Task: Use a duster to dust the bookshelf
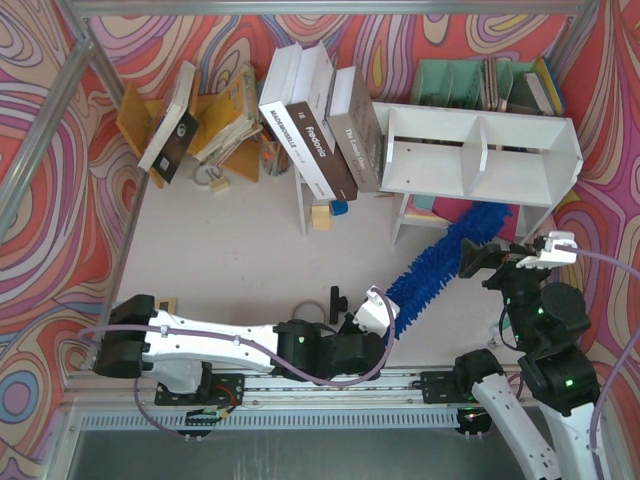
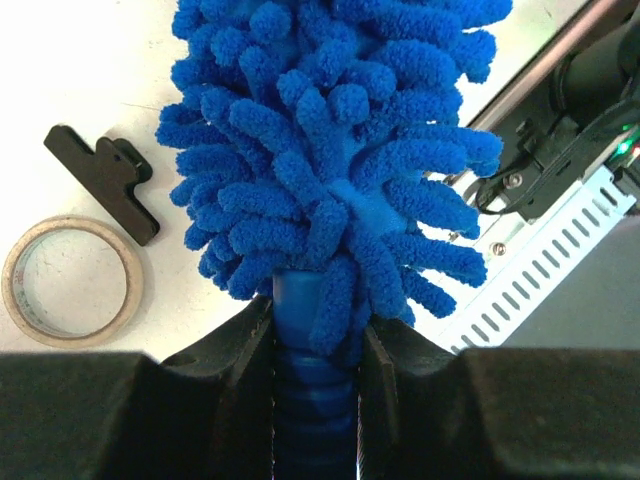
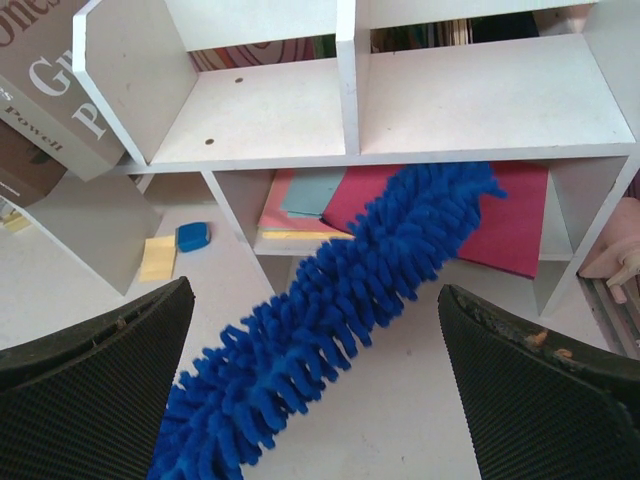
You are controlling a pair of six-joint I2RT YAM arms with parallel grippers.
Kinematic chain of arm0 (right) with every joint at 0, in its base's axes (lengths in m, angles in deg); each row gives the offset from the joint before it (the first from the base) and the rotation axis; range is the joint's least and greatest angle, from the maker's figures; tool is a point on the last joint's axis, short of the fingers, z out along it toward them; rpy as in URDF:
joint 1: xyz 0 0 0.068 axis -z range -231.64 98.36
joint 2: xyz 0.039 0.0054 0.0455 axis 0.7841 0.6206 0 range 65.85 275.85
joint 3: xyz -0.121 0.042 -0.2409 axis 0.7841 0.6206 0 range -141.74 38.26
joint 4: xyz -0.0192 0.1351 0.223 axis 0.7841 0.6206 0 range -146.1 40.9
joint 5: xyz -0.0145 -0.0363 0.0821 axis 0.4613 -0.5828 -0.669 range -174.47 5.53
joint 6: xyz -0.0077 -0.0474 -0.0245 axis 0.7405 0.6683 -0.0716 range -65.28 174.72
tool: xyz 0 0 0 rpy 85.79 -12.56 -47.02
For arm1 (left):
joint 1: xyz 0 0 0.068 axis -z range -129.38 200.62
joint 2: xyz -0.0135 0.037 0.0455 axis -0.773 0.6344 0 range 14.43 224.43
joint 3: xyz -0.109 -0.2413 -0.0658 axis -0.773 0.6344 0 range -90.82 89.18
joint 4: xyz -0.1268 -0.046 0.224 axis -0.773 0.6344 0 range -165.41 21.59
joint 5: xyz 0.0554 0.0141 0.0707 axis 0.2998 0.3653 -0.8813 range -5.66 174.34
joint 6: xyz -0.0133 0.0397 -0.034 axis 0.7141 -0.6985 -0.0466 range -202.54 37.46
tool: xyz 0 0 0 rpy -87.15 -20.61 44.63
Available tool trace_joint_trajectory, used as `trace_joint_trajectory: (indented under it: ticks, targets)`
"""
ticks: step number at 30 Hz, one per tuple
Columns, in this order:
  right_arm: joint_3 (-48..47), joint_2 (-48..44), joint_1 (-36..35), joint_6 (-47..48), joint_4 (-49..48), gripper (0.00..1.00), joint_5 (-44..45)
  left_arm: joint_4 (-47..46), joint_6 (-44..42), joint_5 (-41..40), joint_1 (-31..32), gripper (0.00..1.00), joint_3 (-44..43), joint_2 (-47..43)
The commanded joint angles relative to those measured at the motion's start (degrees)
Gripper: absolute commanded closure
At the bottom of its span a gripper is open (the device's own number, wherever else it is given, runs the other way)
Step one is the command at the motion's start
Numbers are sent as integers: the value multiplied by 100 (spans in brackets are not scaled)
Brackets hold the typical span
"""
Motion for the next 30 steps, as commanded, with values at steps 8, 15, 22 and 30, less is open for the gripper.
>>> trace_joint_trajectory:
  ticks: [8, 15, 22, 30]
  targets:
    - [-481, 179, -40, -231, 78, 1, 39, 131, -381, 457, 10, 100, 216, -25]
    - [-662, 365, -40, -416, 187, 1, 186, -87, -526, 943, -366, 100, 296, 343]
    - [-711, 500, -41, -653, 315, 1, 365, -333, -865, 1112, -721, 100, 97, 921]
    - [-661, 477, -40, -635, 347, 1, 409, -689, -1061, 970, -814, 100, -174, 1445]
